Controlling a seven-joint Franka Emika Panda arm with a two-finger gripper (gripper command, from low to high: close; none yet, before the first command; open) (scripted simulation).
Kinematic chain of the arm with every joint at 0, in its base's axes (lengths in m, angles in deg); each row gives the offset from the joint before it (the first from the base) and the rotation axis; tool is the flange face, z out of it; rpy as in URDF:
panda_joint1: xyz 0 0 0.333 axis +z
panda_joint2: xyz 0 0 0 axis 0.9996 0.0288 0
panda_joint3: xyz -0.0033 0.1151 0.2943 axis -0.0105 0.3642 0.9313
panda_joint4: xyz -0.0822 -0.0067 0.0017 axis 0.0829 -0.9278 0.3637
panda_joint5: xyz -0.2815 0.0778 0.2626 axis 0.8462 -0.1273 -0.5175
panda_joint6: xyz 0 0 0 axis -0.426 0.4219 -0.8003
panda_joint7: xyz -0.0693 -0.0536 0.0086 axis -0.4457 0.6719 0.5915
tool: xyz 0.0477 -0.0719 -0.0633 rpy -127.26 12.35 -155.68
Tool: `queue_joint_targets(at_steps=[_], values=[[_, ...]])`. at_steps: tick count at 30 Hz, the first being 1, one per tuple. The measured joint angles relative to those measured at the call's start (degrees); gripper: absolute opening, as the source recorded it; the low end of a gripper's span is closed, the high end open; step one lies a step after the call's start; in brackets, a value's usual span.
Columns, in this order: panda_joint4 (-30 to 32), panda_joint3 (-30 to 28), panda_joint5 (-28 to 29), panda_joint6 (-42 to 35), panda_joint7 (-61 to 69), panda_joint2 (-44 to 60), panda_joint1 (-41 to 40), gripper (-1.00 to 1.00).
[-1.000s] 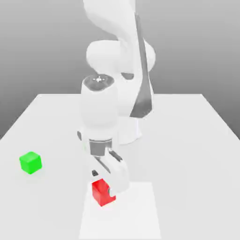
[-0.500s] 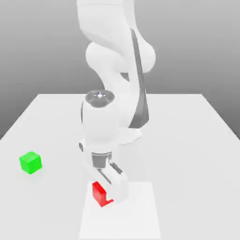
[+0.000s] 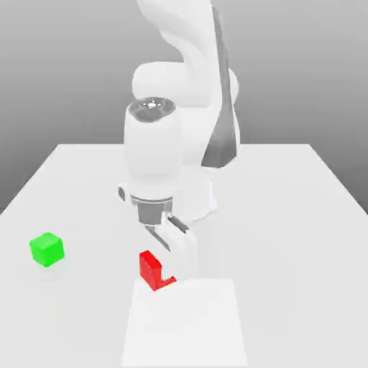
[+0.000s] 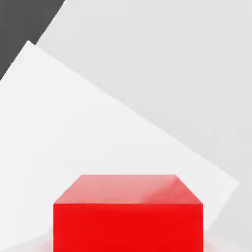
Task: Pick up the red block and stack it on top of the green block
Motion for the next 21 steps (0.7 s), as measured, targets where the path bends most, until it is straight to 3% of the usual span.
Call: queue_joint_targets(at_steps=[16,21], values=[[-0.7,-18.2,3.1,-6.4,18.2,-5.9,-22.0,-1.00],[-1.1,-19.0,-0.5,1.3,21.8,2.3,-22.7,-1.00]])
